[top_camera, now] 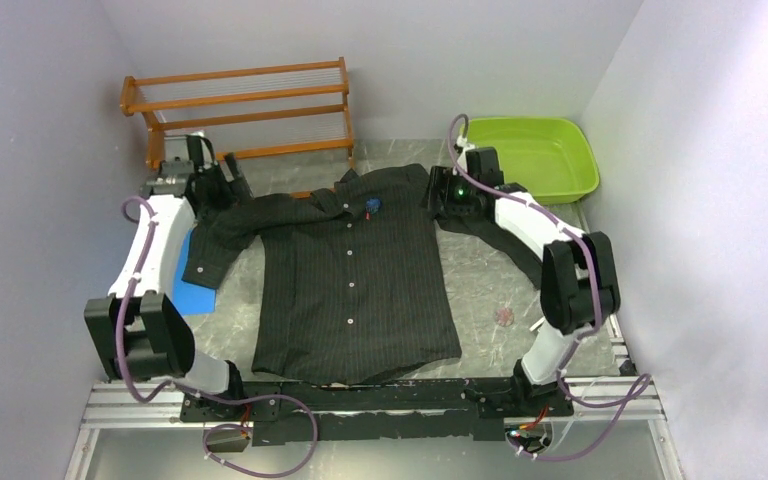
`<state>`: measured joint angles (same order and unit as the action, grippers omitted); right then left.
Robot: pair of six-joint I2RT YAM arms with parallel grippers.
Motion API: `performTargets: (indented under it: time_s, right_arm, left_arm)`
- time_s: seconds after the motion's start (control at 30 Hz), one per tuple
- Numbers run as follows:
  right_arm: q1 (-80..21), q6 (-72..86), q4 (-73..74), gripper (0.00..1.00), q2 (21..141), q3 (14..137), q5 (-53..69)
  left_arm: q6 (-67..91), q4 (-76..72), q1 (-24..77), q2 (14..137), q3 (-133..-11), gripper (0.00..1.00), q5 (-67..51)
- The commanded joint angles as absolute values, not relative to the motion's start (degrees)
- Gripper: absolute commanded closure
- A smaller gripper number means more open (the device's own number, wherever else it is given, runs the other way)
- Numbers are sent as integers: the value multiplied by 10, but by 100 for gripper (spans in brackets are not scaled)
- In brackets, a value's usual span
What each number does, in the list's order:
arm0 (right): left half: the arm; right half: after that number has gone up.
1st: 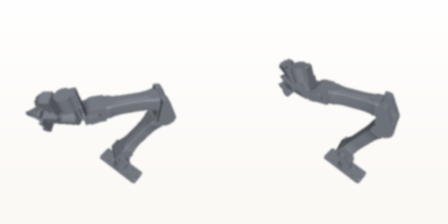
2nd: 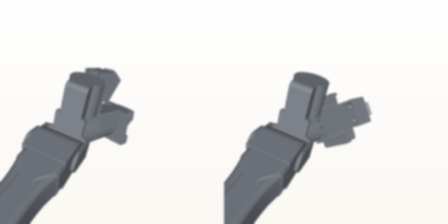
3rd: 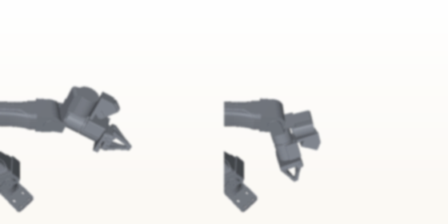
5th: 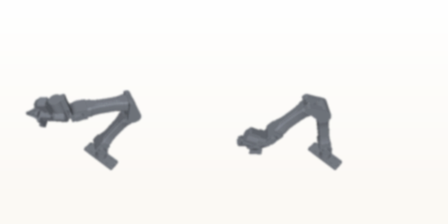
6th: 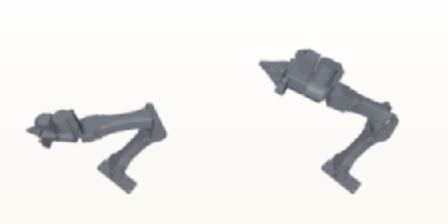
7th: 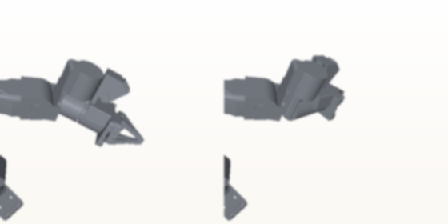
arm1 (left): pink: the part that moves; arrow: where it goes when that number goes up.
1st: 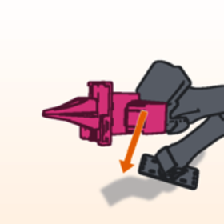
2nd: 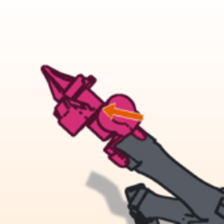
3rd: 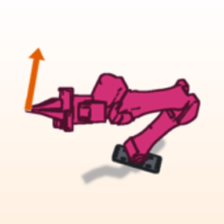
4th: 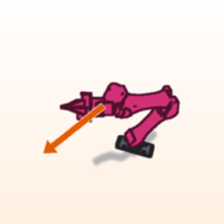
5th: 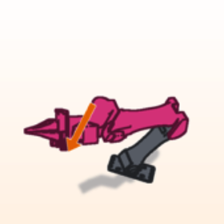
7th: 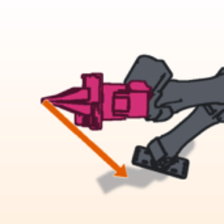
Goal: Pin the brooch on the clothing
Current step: Flatten out the clothes at the center of the board.
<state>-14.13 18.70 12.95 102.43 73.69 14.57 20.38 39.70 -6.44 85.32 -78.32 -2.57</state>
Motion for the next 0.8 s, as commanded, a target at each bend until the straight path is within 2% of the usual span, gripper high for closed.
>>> performTargets:
  time_s: [0.0, 0.27, 0.4, 0.53, 0.7, 0.77]
  right_arm:
    - [-180, 203, 147, 20, 946, 649, 159]
    - [-232, 255, 200, 37, 875, 488, 90]
    - [-251, 268, 232, 40, 854, 451, 56]
    - [-261, 278, 250, 48, 849, 429, 52]
    - [-271, 294, 258, 66, 836, 397, 68]
    - [-274, 296, 265, 75, 825, 381, 70]
  left_arm:
    - [240, 432, 20, 800, -724, 8, -53]
    - [368, 420, 135, 777, -562, 17, -59]
    - [415, 419, 171, 813, -516, 21, -54]
    - [442, 408, 185, 839, -476, 24, -45]
    - [457, 382, 186, 837, -415, 42, -62]
    - [463, 378, 186, 839, -394, 58, -74]
